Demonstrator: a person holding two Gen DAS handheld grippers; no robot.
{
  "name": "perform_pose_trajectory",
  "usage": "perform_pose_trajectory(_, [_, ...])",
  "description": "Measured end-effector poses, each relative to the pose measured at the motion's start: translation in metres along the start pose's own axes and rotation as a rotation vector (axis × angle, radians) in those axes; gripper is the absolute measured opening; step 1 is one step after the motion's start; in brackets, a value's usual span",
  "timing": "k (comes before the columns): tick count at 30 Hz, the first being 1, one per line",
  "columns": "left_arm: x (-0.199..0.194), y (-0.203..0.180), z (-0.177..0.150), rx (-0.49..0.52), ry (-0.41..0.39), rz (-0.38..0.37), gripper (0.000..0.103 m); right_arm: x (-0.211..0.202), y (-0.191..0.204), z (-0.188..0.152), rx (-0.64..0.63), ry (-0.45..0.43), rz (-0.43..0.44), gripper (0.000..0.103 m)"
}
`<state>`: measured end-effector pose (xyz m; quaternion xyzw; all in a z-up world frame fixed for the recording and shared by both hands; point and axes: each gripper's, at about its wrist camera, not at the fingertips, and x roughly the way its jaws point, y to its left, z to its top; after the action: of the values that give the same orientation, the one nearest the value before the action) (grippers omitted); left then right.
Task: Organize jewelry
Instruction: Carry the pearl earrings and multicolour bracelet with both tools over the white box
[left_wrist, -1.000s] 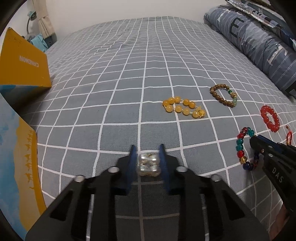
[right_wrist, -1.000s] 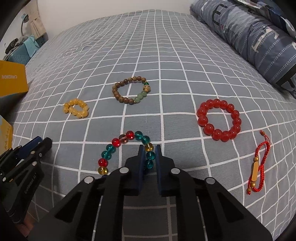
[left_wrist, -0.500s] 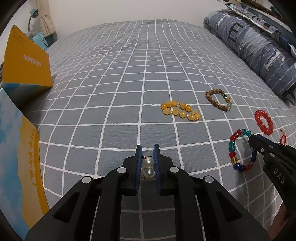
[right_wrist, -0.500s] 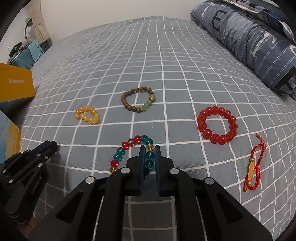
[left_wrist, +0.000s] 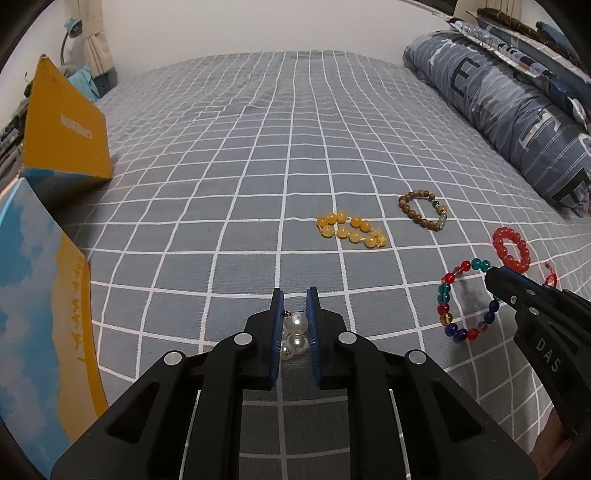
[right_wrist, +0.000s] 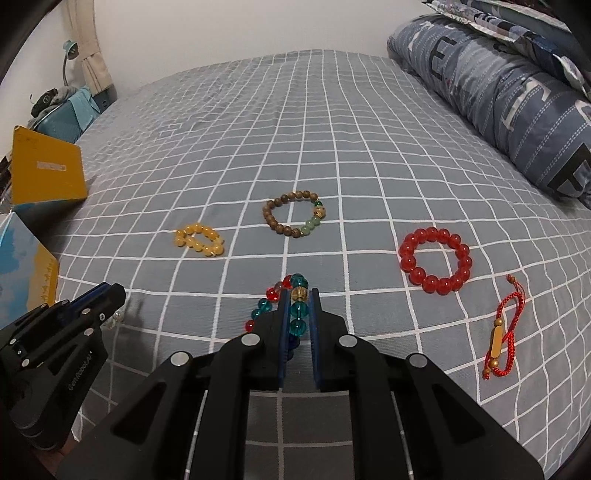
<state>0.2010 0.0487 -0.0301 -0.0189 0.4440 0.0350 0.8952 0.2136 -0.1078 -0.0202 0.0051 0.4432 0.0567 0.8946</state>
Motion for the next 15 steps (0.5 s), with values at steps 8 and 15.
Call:
perform_pose_trajectory(8, [-0.013, 0.002, 0.000, -0.002, -0.021, -0.006, 0.012, -0.012, 0.004, 0.001, -0.004, -0.020, 0.017, 0.009])
perform_pose_trajectory(15, [-0.022, 0.001, -0.002, 0.008, -0.023, 0.001, 0.012, -0.024, 0.009, 0.002, -0.014, -0.040, 0.026, 0.009])
